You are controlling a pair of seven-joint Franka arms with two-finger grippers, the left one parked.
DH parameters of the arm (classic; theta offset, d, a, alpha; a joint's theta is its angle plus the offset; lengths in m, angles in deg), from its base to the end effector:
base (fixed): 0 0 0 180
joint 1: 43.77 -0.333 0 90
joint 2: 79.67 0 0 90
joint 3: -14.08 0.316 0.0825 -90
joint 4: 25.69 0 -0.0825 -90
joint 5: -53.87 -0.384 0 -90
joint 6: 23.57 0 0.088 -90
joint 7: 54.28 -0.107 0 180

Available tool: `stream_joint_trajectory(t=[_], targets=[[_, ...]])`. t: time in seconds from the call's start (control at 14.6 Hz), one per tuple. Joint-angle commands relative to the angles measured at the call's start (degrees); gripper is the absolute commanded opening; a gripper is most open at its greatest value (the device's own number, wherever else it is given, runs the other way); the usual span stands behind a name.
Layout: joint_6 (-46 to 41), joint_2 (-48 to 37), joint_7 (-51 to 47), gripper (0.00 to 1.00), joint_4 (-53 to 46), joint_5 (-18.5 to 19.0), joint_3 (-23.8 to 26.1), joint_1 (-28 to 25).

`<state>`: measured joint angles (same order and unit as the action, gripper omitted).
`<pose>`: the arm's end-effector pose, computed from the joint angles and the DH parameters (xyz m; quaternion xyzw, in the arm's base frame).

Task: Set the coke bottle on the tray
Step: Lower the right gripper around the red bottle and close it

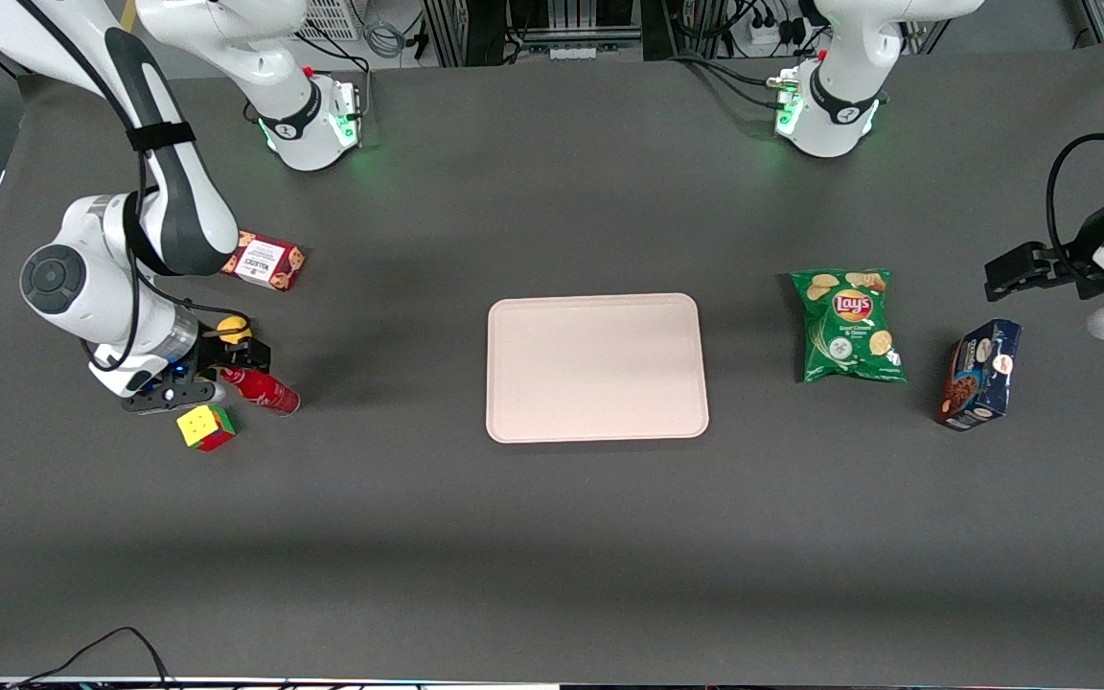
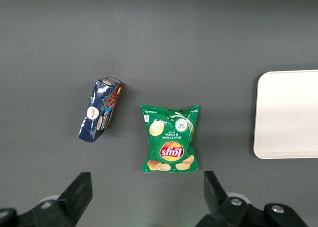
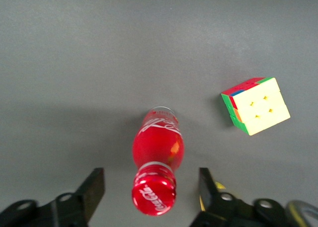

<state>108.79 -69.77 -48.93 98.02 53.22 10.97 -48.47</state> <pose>0.5560 0.0159 0.3162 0.9983 0.0570 -0.0108 0.0002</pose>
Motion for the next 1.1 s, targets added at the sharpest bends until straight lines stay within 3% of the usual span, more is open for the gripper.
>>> stream_joint_trajectory(t=[0.0, 0.21, 0.34, 0.48, 0.82, 1.03], targets=[[1.14, -0.75, -1.22, 0.73, 0.83, 0.91, 0.13, -0.13], [1.14, -0.93, -0.96, 0.60, 0.74, 0.91, 0.13, -0.13], [1.14, -1.02, -0.87, 0.33, 0.83, 0.91, 0.13, -0.13], [1.14, -1.28, -0.96, 0.00, 0.83, 0.91, 0.13, -0.13], [-0.34, -3.38, -1.22, 0.00, -0.13, 0.91, 0.21, -0.13], [-11.12, -5.49, -1.48, 0.00, -6.70, 0.91, 0.48, -0.13]])
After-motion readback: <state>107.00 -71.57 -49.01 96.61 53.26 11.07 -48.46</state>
